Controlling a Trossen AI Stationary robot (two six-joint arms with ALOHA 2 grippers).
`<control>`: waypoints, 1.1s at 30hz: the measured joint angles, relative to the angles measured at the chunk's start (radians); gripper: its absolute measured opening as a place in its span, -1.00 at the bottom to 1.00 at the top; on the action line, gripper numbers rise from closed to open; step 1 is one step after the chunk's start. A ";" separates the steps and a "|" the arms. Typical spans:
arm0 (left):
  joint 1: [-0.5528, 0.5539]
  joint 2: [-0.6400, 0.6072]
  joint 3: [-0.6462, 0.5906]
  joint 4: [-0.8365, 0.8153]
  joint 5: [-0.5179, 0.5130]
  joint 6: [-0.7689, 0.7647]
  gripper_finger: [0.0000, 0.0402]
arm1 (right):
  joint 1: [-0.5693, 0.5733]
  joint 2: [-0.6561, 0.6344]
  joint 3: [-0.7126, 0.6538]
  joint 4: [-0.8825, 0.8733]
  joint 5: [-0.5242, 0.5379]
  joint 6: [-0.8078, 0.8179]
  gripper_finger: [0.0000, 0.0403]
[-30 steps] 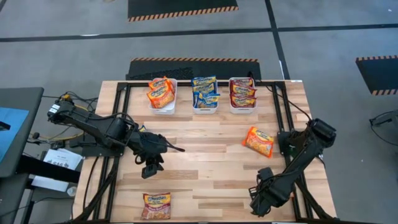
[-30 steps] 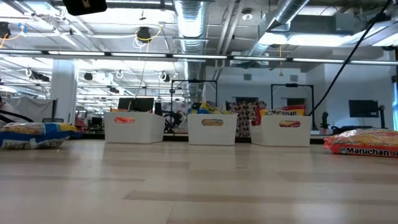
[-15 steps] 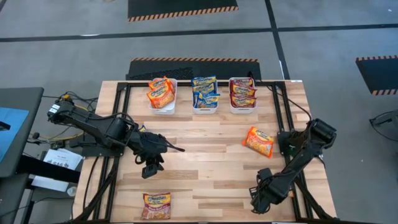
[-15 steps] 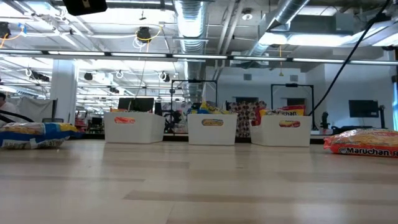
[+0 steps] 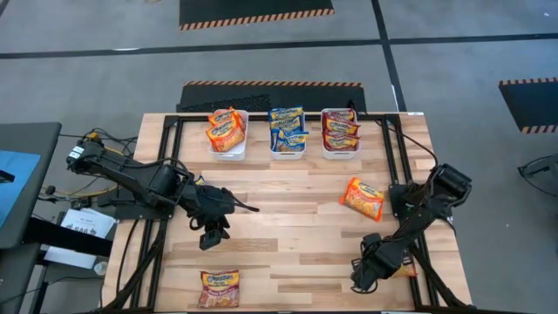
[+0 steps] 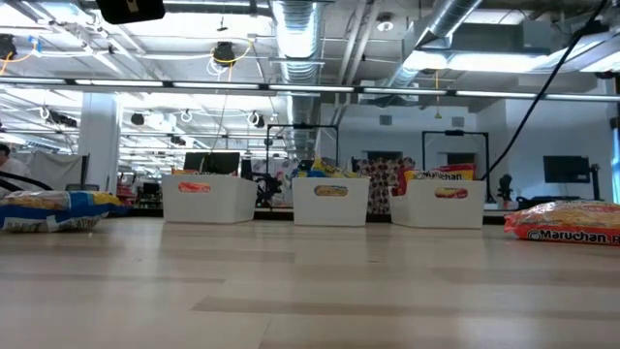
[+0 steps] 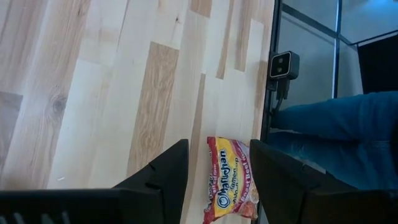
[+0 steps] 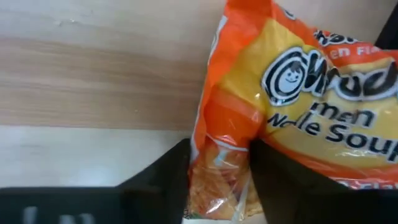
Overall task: Sort Maruchan noodles
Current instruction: Put the orange noodle pack into the left white bin
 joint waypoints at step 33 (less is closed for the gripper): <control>0.150 0.019 0.000 -0.051 -0.048 0.105 -0.13 | -0.005 0.009 0.253 -0.126 0.311 -0.087 -0.81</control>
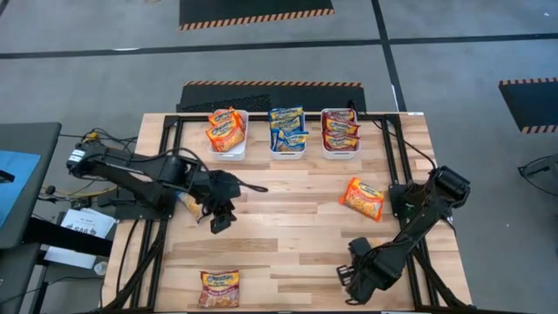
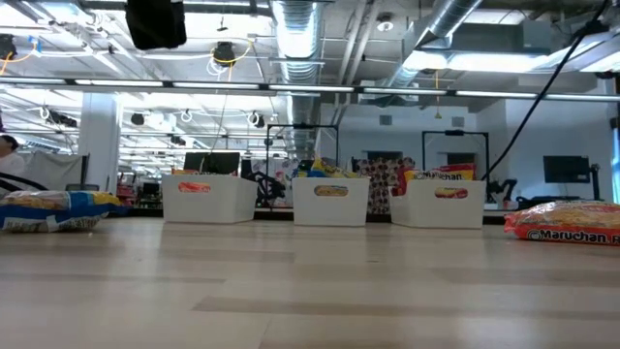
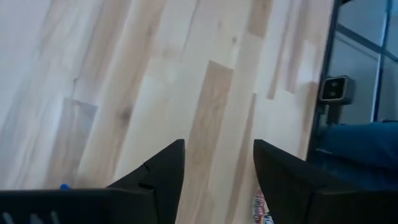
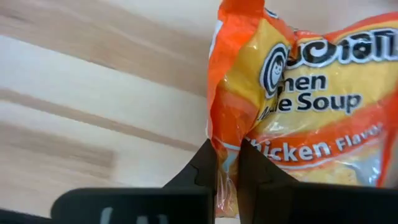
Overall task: Sort Maruchan noodles
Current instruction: Put the orange noodle pack into the left white bin
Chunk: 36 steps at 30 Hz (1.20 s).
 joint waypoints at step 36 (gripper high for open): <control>0.529 0.065 0.000 0.351 0.152 -0.403 -0.08 | -0.584 -0.004 0.400 0.005 0.636 -1.684 -0.81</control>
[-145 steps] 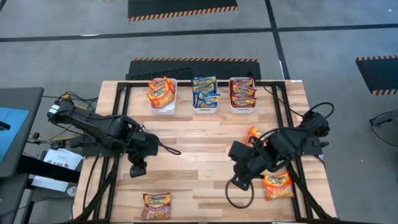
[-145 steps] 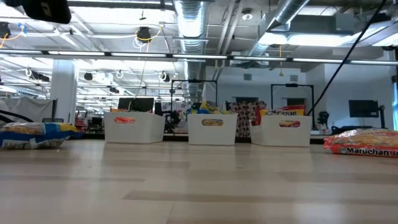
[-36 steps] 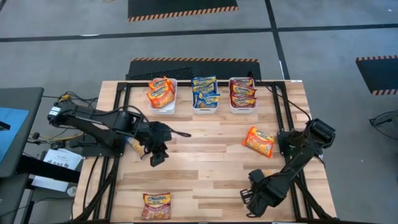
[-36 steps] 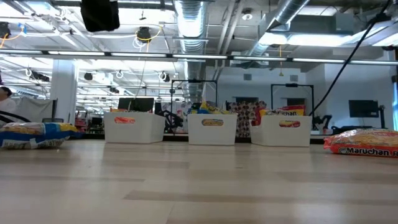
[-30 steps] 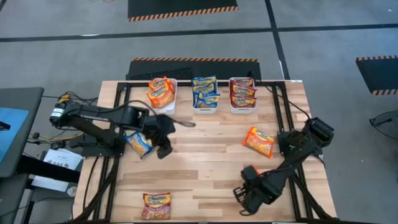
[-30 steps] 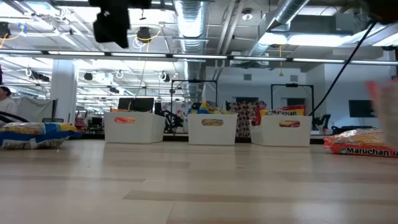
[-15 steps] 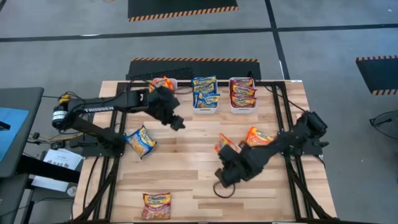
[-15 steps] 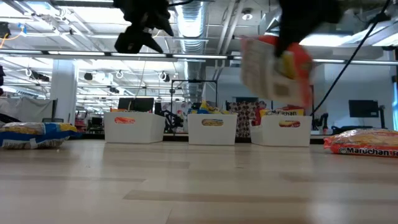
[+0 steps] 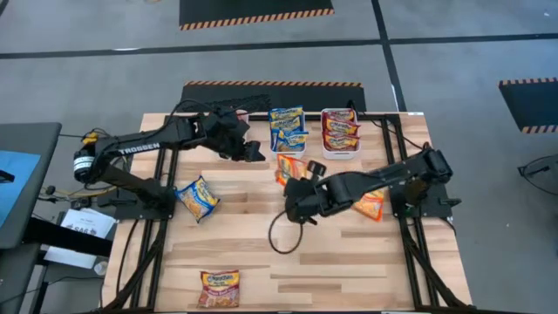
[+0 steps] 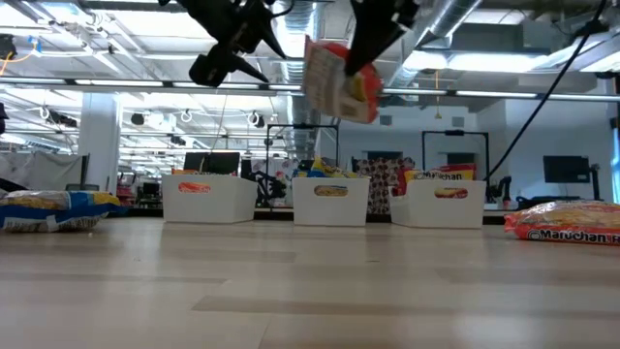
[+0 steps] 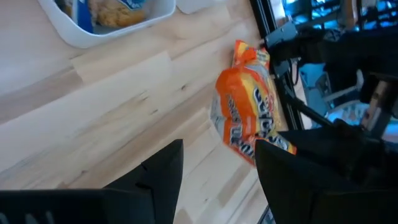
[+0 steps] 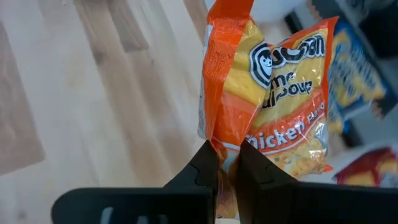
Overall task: Sort Maruchan noodles
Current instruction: Put the orange noodle pack into the left white bin
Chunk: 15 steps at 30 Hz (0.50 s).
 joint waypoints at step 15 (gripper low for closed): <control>0.002 0.000 0.000 0.038 -0.109 -0.040 -0.08 | -0.111 0.000 0.000 0.262 0.004 -0.413 -0.81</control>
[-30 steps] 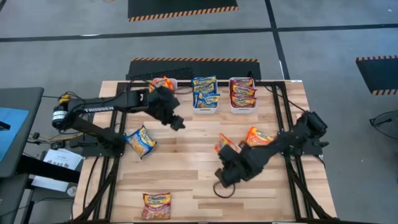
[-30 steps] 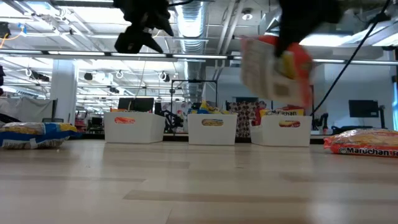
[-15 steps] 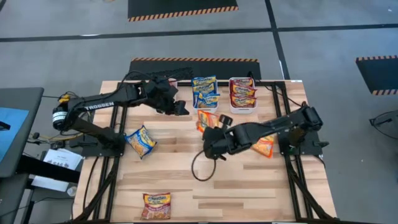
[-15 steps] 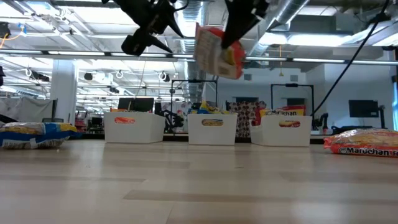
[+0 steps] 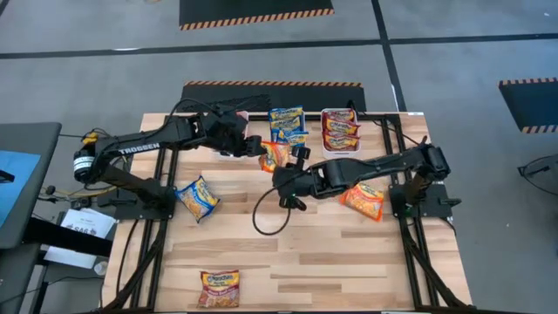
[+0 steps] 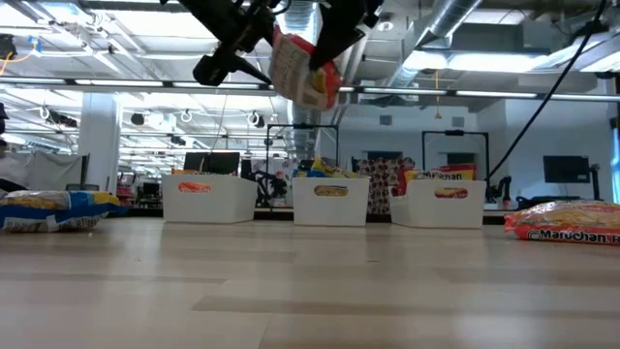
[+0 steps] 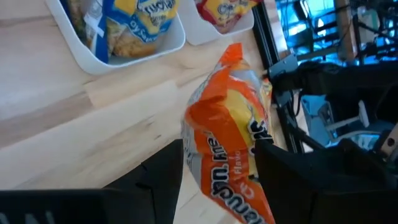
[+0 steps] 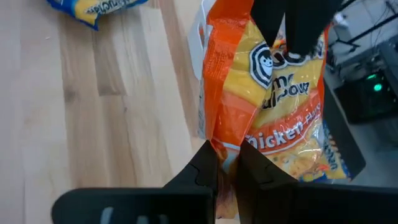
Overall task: Sort Maruchan noodles
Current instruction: Put the orange noodle pack into the left white bin
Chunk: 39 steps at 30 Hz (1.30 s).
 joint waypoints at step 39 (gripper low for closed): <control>0.105 0.000 0.000 0.017 0.240 -0.021 -0.08 | 0.025 0.000 0.000 0.093 0.058 -0.167 -0.81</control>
